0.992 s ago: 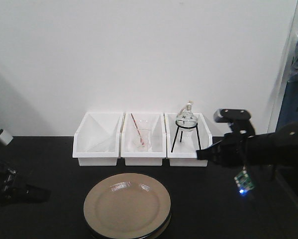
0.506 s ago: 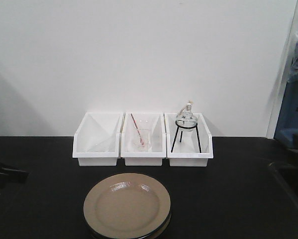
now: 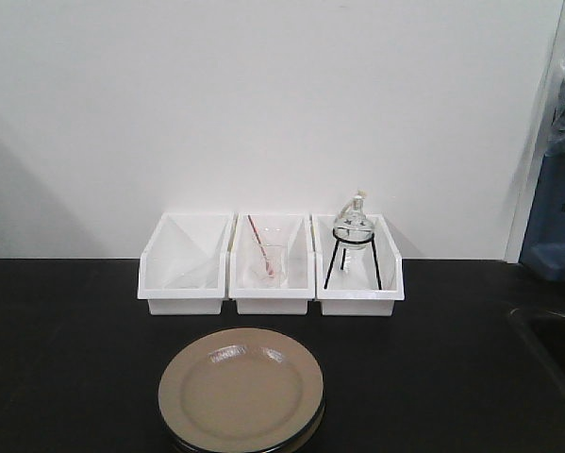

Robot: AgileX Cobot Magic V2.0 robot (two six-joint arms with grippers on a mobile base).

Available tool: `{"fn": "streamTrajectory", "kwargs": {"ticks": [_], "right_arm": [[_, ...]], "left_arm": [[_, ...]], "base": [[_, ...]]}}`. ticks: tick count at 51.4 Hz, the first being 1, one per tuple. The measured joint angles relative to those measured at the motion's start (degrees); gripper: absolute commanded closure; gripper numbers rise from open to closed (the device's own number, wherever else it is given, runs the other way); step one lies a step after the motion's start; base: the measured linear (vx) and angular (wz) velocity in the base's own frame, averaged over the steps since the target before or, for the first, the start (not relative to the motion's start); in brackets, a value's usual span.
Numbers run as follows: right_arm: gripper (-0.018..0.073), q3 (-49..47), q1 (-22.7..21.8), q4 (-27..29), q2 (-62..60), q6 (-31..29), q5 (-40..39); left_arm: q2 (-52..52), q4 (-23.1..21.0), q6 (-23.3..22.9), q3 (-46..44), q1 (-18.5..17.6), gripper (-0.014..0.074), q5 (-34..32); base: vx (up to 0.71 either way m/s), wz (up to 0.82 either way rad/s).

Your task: Arrange circular plates on left workspace

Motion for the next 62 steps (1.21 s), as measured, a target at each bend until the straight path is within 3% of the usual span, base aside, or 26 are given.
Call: {"fn": "streamTrajectory", "kwargs": {"ticks": [12,36,42,53,56,62], "right_arm": [[0.0564,0.2,0.0,0.0,-0.2,0.0,0.4],[0.0564,0.3,0.0,0.0,-0.2,0.0,0.5],[0.0564,0.3,0.0,0.0,-0.2,0.0,0.5],[0.0564,0.3,0.0,0.0,-0.2,0.0,0.5],[0.0564,0.3,0.0,0.0,-0.2,0.0,0.5],[0.0564,0.3,0.0,0.0,-0.2,0.0,0.5]], "left_arm": [[-9.1,-3.9,0.5,8.6,0.0,0.0597,-3.8],[-10.0,-4.3,0.7,9.0,0.0,0.0596,-1.5],[-10.0,-4.6,0.8,9.0,0.0,0.0596,-5.3],[-13.7,-14.2,0.8,9.4,0.0,0.0596,-12.3],[-15.6,-13.9,0.7,9.4,0.0,0.0596,-12.5],[-18.8,-6.1,-3.7,9.4,0.0,0.0596,-11.8]], "base": [[0.00,0.00],[0.00,0.00],[0.00,0.00],[0.00,0.00],[0.00,0.00],[0.00,0.00]]}}
